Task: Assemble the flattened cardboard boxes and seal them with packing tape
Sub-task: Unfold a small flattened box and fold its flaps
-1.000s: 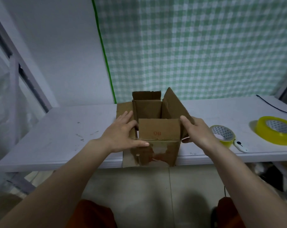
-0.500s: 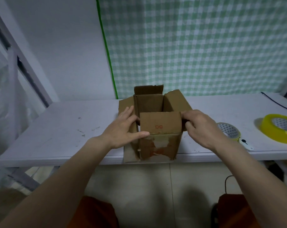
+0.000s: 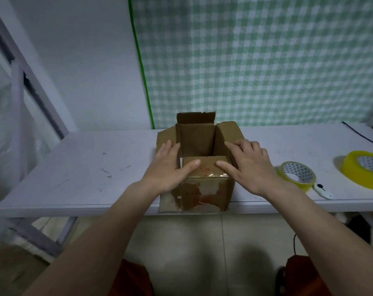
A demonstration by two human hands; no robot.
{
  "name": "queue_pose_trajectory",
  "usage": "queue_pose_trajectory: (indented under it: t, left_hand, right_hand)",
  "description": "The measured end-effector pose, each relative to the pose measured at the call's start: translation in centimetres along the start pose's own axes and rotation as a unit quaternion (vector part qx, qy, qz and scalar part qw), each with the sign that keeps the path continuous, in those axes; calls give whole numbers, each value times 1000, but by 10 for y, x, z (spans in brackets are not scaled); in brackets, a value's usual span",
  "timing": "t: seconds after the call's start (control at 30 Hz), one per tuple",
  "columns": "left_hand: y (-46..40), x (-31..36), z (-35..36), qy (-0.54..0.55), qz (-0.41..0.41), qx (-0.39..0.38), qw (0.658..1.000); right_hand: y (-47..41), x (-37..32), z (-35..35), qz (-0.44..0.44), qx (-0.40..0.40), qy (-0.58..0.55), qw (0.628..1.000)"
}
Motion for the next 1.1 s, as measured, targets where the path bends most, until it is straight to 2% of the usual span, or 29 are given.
queue_pose_trajectory:
  t: [0.17, 0.23, 0.33, 0.47, 0.67, 0.8, 0.9, 1.0, 1.1]
  left_hand:
    - [2, 3, 2, -60, -14, 21, 998]
    - [4, 4, 2, -78, -15, 23, 997]
    - [7, 7, 0, -90, -15, 24, 996]
    - [9, 9, -1, -95, -11, 25, 995]
    - [10, 1, -4, -79, -9, 23, 997]
    - [7, 5, -2, -89, 0, 33, 996]
    - [7, 7, -3, -83, 6, 40, 996]
    - [13, -2, -20, -45, -18, 96, 994]
    - [21, -21, -52, 62, -94, 162, 980]
  right_hand:
    - [-7, -8, -2, -20, -27, 42, 999]
    - [-12, -5, -6, -3, -44, 14, 999]
    - [-37, -1, -18, 20, -28, -45, 998]
    - [-84, -6, -26, 3, -12, -100, 995]
    - [-83, -22, -6, -89, -94, 6, 992]
    - [-62, -22, 18, -95, -138, 125, 978]
    - [-58, -20, 23, -82, -143, 152, 975]
    - [-59, -21, 24, -84, -148, 160, 972]
    - [-58, -15, 26, -73, -155, 151, 974]
Point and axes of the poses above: each hand's wrist, its own y-axis away from the middle knuckle, its own z-axis out of the palm, x = y × z, the point moved 9 cm from there along -y, towards the middle knuckle, and after that the axes turned 8 degrees about -z, right-handed, at the moved point
